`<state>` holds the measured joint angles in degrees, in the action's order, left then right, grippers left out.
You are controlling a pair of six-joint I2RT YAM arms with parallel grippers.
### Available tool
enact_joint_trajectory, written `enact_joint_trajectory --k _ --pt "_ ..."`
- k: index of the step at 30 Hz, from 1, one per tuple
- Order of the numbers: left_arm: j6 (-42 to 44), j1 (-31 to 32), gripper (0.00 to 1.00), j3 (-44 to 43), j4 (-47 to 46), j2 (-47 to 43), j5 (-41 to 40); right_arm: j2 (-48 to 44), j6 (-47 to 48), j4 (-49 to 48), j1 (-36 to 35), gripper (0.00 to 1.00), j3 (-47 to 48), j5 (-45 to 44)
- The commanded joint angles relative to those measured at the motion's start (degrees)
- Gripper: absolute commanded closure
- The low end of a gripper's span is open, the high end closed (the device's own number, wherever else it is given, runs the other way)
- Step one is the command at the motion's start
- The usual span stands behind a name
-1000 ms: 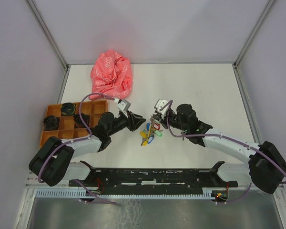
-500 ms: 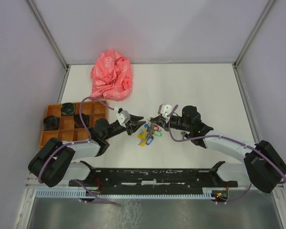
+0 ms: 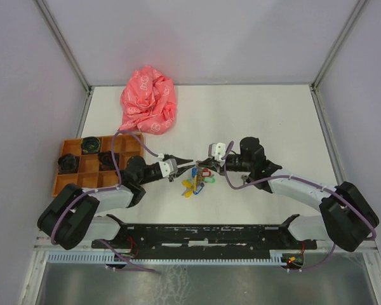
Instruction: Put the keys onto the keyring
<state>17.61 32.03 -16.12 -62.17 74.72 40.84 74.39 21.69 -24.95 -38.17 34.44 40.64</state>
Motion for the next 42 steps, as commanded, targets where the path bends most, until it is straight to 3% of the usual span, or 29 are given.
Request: enact_joint_trajectory --k 1,9,15,18,23,28,34,42 --pt "4.28 0.05 0.72 -2.13 0.32 -0.16 4.49 0.00 2.00 -2.28 -0.09 0.99 3.67 4.32" --pt "3.53 0.13 0.73 -2.91 0.43 1.01 6.56 0.15 2.21 -1.84 -0.06 0.99 3.80 4.73" --pt "5.11 0.13 0.97 -3.76 3.89 0.35 5.69 -0.09 3.43 0.63 -0.06 0.99 4.21 5.20" --pt "8.00 0.19 0.97 -3.85 8.47 -2.94 3.80 -1.23 5.11 4.51 -0.11 0.93 4.52 3.49" --pt "13.95 0.92 0.97 -5.86 22.26 -10.62 -0.57 -4.03 9.14 11.32 -0.08 0.75 4.91 -1.94" --pt "19.43 4.63 0.97 -11.32 39.30 -14.57 -9.95 -6.15 15.74 18.96 -0.15 0.64 7.27 -2.62" --pt "21.33 8.91 0.97 -16.66 49.28 -15.39 -16.57 -6.03 21.96 20.52 -0.65 0.59 8.03 -0.29" --pt "21.25 10.86 0.97 -17.93 51.09 -15.63 -18.25 -4.86 24.24 18.81 -2.71 0.61 8.34 -2.00"
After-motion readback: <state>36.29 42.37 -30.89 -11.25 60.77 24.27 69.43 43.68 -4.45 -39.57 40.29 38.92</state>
